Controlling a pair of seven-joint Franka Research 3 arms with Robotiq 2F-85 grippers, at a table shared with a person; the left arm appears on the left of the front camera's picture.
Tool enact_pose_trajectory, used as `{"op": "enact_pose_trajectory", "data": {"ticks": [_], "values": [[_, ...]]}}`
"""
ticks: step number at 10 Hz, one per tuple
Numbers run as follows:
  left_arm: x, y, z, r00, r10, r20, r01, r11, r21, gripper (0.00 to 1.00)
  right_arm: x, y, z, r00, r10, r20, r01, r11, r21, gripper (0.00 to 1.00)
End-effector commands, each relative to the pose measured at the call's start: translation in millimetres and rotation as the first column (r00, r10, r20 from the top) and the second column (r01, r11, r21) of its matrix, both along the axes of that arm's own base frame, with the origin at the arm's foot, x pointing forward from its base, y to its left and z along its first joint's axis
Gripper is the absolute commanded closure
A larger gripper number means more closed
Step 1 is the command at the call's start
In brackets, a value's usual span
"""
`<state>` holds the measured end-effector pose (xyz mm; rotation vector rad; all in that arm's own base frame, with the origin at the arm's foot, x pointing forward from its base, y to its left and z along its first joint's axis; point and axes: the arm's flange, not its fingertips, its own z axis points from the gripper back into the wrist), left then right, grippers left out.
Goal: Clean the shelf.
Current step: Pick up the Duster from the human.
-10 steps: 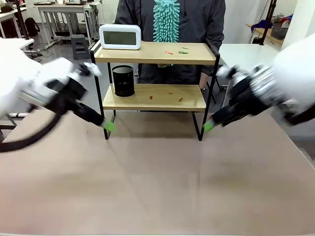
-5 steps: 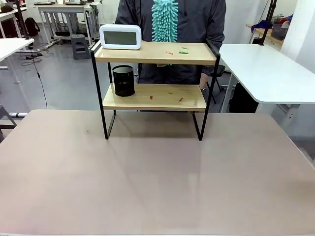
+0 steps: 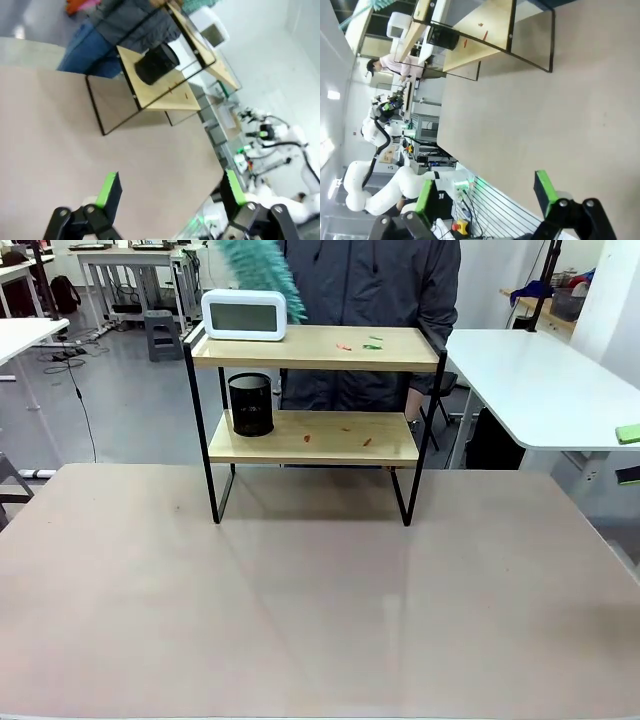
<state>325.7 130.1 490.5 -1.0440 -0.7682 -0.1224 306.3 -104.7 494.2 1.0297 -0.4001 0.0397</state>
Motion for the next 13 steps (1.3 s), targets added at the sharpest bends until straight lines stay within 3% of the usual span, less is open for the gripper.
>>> {"op": "enact_pose_trajectory", "data": {"ticks": [1, 8, 9, 10, 11, 13], "values": [[-5.3, 7.9, 2.3, 0.999, 0.002, 0.042, -0.002, 1.000, 0.007, 0.00, -5.1, -11.9, -1.7, 0.999, -0.011, 0.034, 0.011, 1.000, 0.022, 0.00], [-5.3, 7.9, 2.3, 0.999, 0.002, 0.042, -0.002, 1.000, 0.007, 0.00, -5.1, -11.9, -1.7, 0.999, -0.011, 0.034, 0.011, 1.000, 0.022, 0.00], [-8.6, 8.9, 1.2, 1.000, 0.010, 0.010, -0.011, 1.000, 0.014, 0.00, -5.1, -11.9, -1.7, 0.999, -0.011, 0.034, 0.011, 1.000, 0.022, 0.00], [-7.1, 3.1, 21.4, 0.999, -0.017, -0.033, 0.015, 0.997, -0.073, 0.00, -5.1, -11.9, -1.7, 0.999, -0.011, 0.034, 0.011, 1.000, 0.022, 0.00], [15.5, -2.1, 38.6, 0.992, -0.023, -0.126, 0.008, 0.993, -0.115, 0.00, -5.1, -11.9, -1.7, 0.999, -0.011, 0.034, 0.011, 1.000, 0.022, 0.00], [87.7, -10.2, 58.0, 0.962, -0.058, -0.266, 0.010, 0.984, -0.180, 0.00, -5.1, -11.9, -1.7, 0.999, -0.011, 0.034, 0.011, 1.000, 0.022, 0.00]]}}
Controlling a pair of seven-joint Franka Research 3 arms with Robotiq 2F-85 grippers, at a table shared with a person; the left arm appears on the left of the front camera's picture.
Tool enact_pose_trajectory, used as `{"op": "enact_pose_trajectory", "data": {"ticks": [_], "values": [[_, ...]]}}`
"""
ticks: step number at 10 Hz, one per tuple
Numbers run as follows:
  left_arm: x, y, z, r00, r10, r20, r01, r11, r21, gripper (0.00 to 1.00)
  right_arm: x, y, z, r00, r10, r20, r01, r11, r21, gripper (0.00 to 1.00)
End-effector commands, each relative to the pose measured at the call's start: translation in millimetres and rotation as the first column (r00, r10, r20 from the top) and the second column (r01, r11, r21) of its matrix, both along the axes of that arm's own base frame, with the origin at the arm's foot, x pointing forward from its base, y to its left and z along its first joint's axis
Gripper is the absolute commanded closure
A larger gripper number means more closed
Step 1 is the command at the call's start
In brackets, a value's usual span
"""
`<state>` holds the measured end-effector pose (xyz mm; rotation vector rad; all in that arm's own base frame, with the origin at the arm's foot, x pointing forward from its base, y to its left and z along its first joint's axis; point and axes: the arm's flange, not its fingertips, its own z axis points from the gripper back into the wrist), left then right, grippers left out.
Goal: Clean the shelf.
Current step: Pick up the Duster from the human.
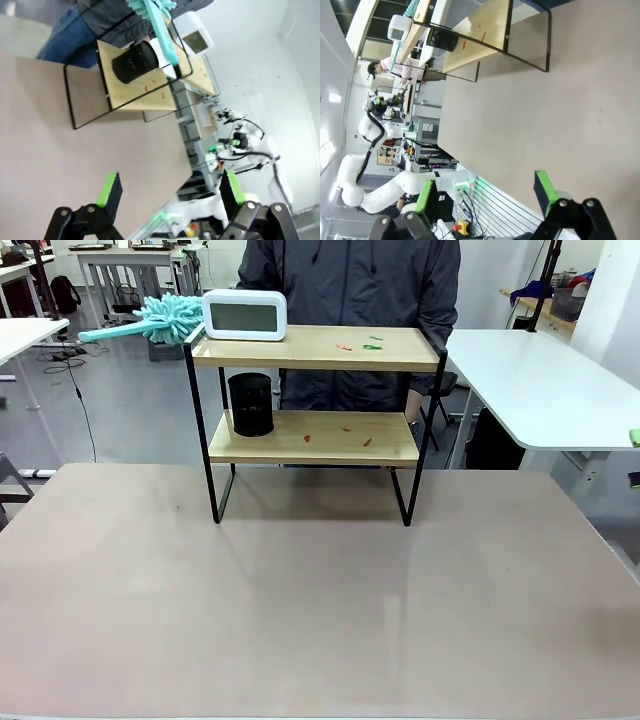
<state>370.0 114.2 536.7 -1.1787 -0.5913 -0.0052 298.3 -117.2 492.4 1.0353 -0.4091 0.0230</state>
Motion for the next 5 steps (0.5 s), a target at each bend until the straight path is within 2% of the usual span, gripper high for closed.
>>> {"op": "enact_pose_trajectory", "data": {"ticks": [1, 2, 3, 4, 5], "values": [[92.2, -0.1, 10.8, 0.983, -0.007, -0.186, -0.015, 0.993, -0.120, 0.00, 2.9, 0.6, 0.1, 0.999, 0.005, 0.034, -0.006, 1.000, 0.012, 0.00], [134.5, -5.2, 3.4, 0.957, 0.002, -0.292, -0.047, 0.988, -0.146, 0.00, 2.9, 0.6, 0.1, 0.999, 0.005, 0.034, -0.006, 1.000, 0.012, 0.00], [165.9, -8.5, -5.7, 0.926, -0.044, -0.375, -0.040, 0.976, -0.214, 0.00, 2.9, 0.6, 0.1, 0.999, 0.005, 0.034, -0.006, 1.000, 0.012, 0.00], [186.4, -12.5, -12.1, 0.915, -0.069, -0.398, -0.052, 0.957, -0.285, 0.00, 2.9, 0.6, 0.1, 0.999, 0.005, 0.034, -0.006, 1.000, 0.012, 0.00], [202.8, -19.0, -16.9, 0.896, -0.139, -0.421, -0.039, 0.922, -0.386, 0.00, 2.9, 0.6, 0.1, 0.999, 0.005, 0.034, -0.006, 1.000, 0.012, 0.00]]}}
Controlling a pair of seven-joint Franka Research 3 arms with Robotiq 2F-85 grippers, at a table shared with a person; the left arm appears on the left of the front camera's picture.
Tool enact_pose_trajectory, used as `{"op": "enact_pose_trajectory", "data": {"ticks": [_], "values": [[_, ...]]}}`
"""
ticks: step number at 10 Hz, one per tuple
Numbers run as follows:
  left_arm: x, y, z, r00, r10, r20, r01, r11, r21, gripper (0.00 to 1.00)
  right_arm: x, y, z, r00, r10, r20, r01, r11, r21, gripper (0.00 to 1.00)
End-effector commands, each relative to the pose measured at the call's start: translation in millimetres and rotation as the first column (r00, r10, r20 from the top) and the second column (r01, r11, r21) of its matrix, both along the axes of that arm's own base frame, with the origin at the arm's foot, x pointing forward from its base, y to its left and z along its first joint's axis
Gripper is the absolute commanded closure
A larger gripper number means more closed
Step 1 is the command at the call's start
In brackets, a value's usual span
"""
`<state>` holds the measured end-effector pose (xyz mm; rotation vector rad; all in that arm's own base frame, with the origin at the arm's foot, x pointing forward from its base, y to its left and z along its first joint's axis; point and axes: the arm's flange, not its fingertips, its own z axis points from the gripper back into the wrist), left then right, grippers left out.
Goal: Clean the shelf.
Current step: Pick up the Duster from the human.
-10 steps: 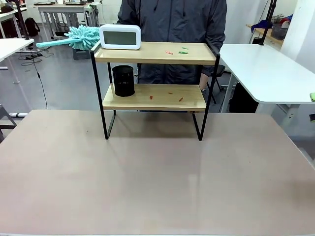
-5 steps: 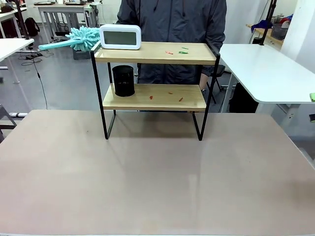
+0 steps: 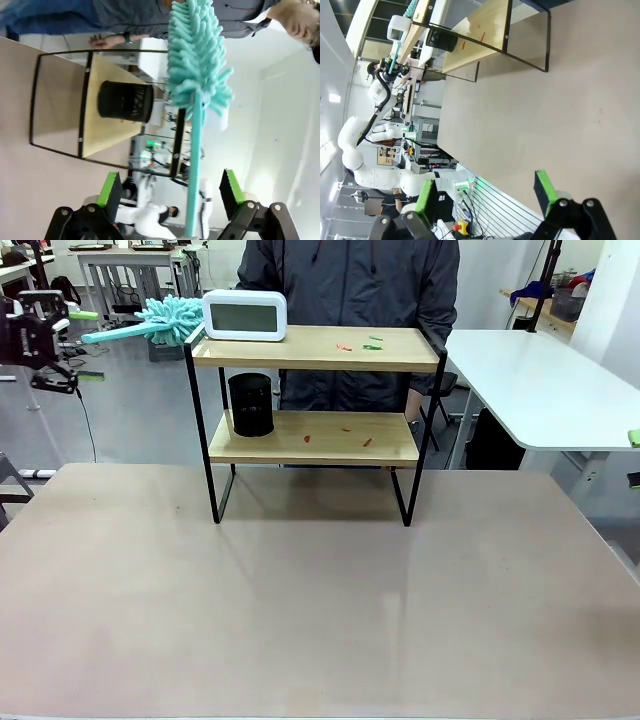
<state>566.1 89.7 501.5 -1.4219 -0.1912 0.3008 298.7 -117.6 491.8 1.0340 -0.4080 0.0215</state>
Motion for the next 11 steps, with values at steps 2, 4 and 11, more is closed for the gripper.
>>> {"op": "enact_pose_trajectory", "data": {"ticks": [2, 4, 11], "values": [[24.6, -9.0, 6.3, 0.998, -0.034, -0.055, 0.022, 0.978, -0.206, 0.00, 2.5, 1.0, 0.7, 0.999, 0.006, 0.036, -0.007, 1.000, 0.013, 0.00], [25.0, -18.8, -4.4, 0.994, -0.079, -0.070, 0.061, 0.971, -0.232, 0.00, 2.5, 1.0, 0.7, 0.999, 0.006, 0.036, -0.007, 1.000, 0.013, 0.00], [6.7, -37.9, -5.9, 0.982, -0.184, -0.045, 0.172, 0.966, -0.191, 1.00, 2.5, 1.0, 0.7, 0.999, 0.006, 0.036, -0.007, 1.000, 0.013, 0.00]]}}
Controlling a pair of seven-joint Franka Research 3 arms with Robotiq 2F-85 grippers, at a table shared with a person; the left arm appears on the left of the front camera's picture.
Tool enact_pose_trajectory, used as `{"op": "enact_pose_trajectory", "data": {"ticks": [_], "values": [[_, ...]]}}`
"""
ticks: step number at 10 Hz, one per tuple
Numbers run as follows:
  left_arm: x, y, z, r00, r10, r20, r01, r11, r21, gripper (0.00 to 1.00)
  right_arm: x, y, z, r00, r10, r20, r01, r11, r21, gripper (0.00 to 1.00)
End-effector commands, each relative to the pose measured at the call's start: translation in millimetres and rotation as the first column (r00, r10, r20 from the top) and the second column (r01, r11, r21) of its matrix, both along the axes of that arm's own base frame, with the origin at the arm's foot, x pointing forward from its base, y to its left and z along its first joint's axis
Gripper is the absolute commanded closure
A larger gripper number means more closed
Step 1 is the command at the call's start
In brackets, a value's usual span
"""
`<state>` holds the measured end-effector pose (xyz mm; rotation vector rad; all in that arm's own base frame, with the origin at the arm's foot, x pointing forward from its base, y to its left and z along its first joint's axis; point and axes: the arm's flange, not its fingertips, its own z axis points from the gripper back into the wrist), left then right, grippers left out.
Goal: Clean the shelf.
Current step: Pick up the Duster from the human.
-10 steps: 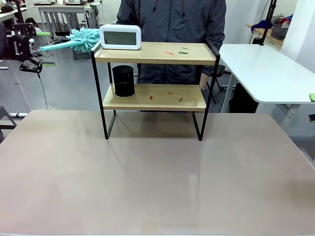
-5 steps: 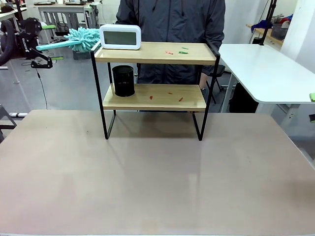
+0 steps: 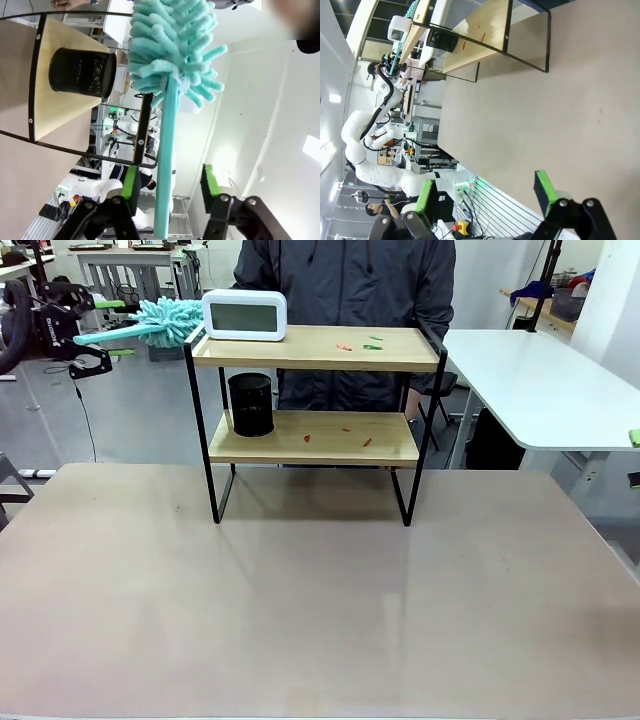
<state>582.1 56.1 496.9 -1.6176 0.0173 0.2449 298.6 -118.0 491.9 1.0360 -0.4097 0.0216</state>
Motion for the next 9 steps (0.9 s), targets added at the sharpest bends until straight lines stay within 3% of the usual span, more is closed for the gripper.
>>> {"op": "enact_pose_trajectory", "data": {"ticks": [1, 2, 3, 4, 7, 8, 9], "values": [[-10.2, -6.4, -1.4, 1.000, -0.026, 0.015, 0.025, 1.000, 0.017, 1.00, 2.6, 1.4, 0.7, 0.999, 0.006, 0.035, -0.007, 1.000, 0.011, 0.00], [-11.3, -7.6, -0.2, 0.999, -0.026, 0.030, 0.025, 0.999, 0.032, 1.00, 2.6, 1.4, 0.7, 0.999, 0.006, 0.035, -0.007, 1.000, 0.011, 0.00], [-11.7, -10.0, 0.5, 0.999, -0.021, 0.041, 0.019, 0.999, 0.047, 0.90, 2.6, 1.4, 0.7, 0.999, 0.006, 0.035, -0.007, 1.000, 0.011, 0.00], [-12.2, -10.6, -0.4, 0.999, -0.021, 0.047, 0.019, 0.998, 0.056, 0.99, 2.6, 1.4, 0.7, 0.999, 0.006, 0.035, -0.007, 1.000, 0.011, 0.00], [-17.5, -13.2, -2.6, 0.998, -0.033, 0.060, 0.028, 0.997, 0.079, 1.00, 2.6, 1.4, 0.7, 0.999, 0.006, 0.035, -0.007, 1.000, 0.011, 0.00], [-25.2, -10.9, 4.8, 0.996, -0.048, 0.080, 0.041, 0.995, 0.089, 1.00, 2.6, 1.4, 0.7, 0.999, 0.006, 0.035, -0.007, 1.000, 0.011, 0.00], [-44.4, -2.5, 24.2, 0.985, -0.071, 0.159, 0.048, 0.989, 0.143, 1.00, 2.6, 1.4, 0.7, 0.999, 0.006, 0.035, -0.007, 1.000, 0.011, 0.00]]}}
